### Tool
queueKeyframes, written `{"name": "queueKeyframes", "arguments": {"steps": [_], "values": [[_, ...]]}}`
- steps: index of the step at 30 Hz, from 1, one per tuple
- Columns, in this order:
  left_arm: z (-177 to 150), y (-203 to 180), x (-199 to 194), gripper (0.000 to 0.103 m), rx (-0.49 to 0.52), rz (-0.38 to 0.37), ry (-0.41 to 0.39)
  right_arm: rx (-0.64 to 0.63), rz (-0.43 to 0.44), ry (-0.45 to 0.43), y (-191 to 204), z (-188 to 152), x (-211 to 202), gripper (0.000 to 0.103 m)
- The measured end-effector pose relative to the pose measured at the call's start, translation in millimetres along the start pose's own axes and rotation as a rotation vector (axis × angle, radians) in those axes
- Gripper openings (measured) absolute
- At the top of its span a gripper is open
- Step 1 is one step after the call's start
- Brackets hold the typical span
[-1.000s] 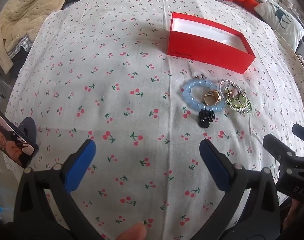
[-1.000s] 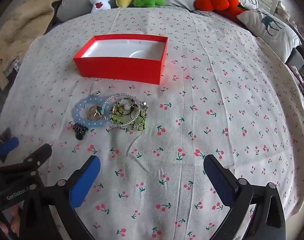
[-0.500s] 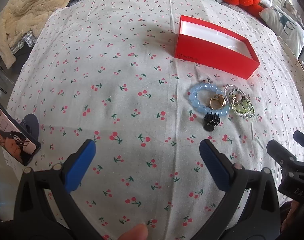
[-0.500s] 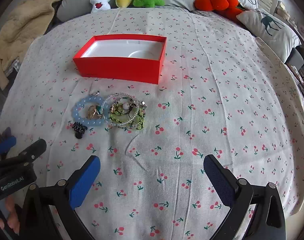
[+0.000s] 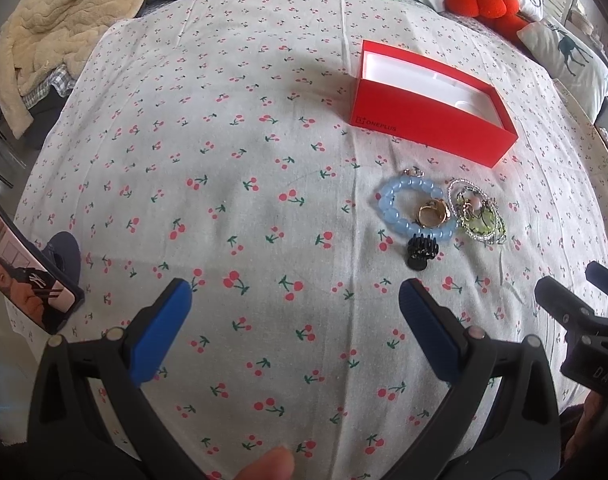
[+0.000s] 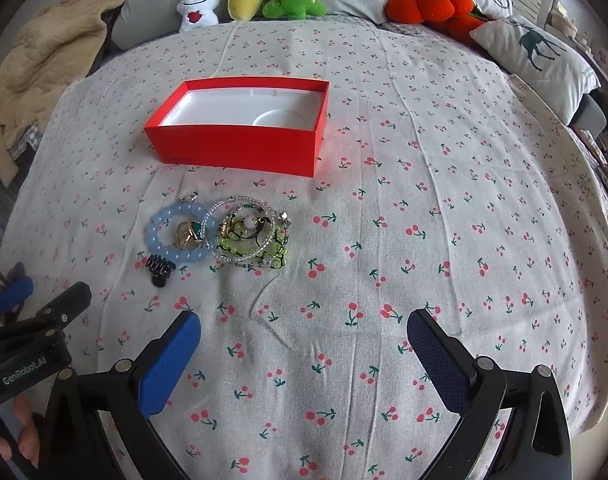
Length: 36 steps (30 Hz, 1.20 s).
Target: Organize jewelry
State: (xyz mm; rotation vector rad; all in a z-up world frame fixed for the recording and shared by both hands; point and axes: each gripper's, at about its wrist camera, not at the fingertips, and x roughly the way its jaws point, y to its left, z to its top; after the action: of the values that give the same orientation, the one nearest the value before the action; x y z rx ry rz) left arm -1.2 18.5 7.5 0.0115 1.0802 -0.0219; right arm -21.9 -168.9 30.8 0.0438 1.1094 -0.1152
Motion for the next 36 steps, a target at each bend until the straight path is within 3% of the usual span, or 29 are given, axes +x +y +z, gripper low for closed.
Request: {"name": "queueKeyframes", "arguments": {"steps": [36], "values": [[2.6,-13.5,-8.2,0.103,0.078,-0.004,-0.046,0.010,0.011,-0.005,-0.1,6.9,-1.1,0.103]]}}
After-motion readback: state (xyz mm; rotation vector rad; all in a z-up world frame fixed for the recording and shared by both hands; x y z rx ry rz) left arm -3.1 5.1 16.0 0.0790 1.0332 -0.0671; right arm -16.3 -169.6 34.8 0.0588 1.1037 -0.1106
